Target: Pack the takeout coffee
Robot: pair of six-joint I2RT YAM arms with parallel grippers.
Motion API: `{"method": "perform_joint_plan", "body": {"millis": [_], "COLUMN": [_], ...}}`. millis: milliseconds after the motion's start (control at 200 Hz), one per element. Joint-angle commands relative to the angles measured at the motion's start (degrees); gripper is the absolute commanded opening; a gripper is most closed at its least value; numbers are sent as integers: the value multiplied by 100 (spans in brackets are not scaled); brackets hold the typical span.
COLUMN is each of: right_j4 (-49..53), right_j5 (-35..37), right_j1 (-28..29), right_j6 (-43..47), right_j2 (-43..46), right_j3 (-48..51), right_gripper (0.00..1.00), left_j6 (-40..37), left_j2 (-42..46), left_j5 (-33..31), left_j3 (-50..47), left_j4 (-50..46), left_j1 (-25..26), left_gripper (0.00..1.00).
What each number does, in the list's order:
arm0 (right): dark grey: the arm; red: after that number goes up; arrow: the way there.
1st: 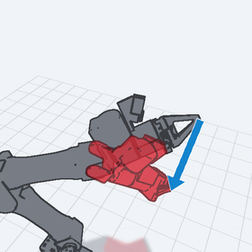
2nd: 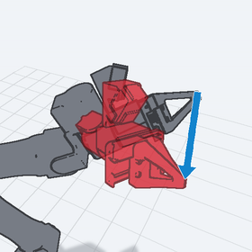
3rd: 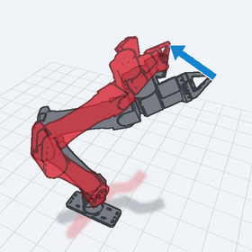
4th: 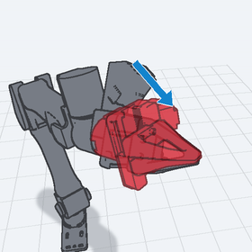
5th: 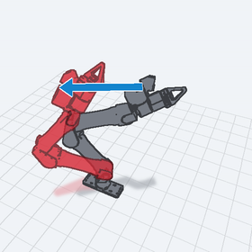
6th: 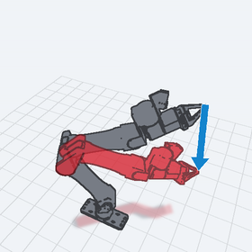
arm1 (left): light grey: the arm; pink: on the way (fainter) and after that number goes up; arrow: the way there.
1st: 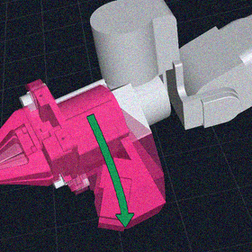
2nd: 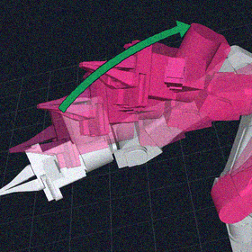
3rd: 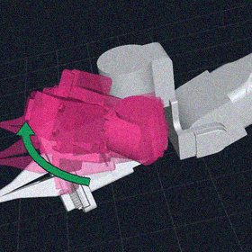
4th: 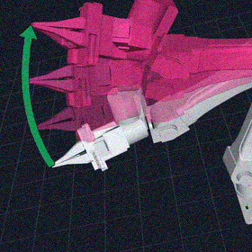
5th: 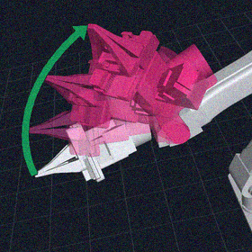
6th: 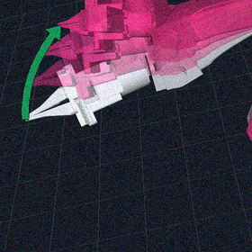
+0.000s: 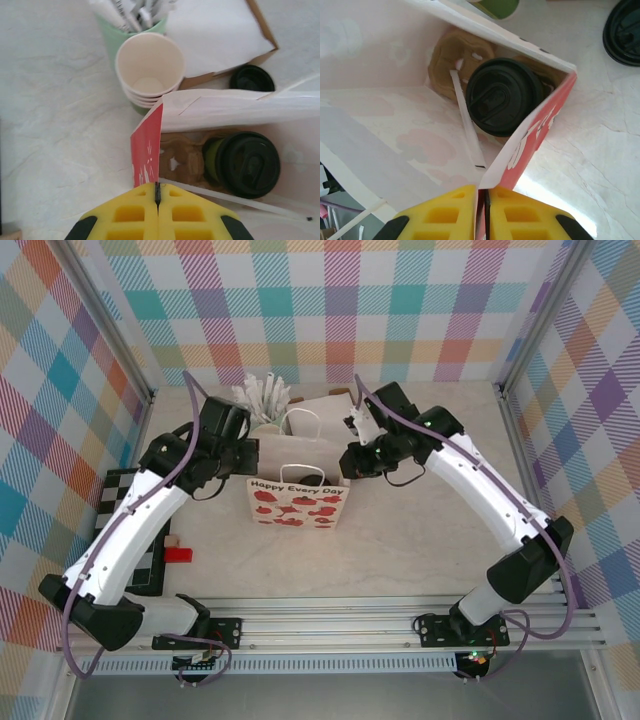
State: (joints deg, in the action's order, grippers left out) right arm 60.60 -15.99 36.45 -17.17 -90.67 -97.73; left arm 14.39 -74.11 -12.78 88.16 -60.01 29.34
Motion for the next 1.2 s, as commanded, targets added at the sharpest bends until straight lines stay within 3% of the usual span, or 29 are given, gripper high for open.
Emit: {"method": "perform_joint_plan", "body": {"millis": [0, 140, 285, 385, 500, 595, 725, 975, 1075, 1195], "right_j4": [-176, -42, 167, 226, -300, -586, -568, -1111, -924, -546], "right_j5": [-140, -175, 398, 816, 926, 1033, 1212, 1034, 1287, 1665], "right_j1": [86, 185, 104, -302, -956, -1280, -1309, -1129, -1039, -991], "right_j6": [-70, -1, -6, -131, -448, -414, -246, -1114, -1018, -782], "right_j2": [-274, -574, -543, -394, -122, -294, -1112, -2465, -3196, -4148], "right_j3": [-379, -740, -1182, -1379, -911, -644, -938, -1674, -2381, -3383], "right_gripper": [15, 21, 47, 60, 73, 74, 74, 76, 75, 75], "left_j6": [224, 260, 227, 247, 323, 347, 255, -204, -194, -138], "left_j2": [223, 354, 359, 352, 413, 462, 471, 542, 516, 609], "left_j5": [-195, -37, 24, 52, 24, -64, -154, 31, 440, 496], "left_j3": [-246, -422, -580, -565, -501, -476, -496, -506, -552, -547], "left_j4": [-12, -33, -122, -192, -262, -339, -441, -338, -211, -125], "left_j1": [-238, -441, -745, -892, -973, -1021, -1186, -1529, -1546, -1560], "left_gripper": [0, 0, 0, 0, 0, 0, 1, 3, 11, 49]}}
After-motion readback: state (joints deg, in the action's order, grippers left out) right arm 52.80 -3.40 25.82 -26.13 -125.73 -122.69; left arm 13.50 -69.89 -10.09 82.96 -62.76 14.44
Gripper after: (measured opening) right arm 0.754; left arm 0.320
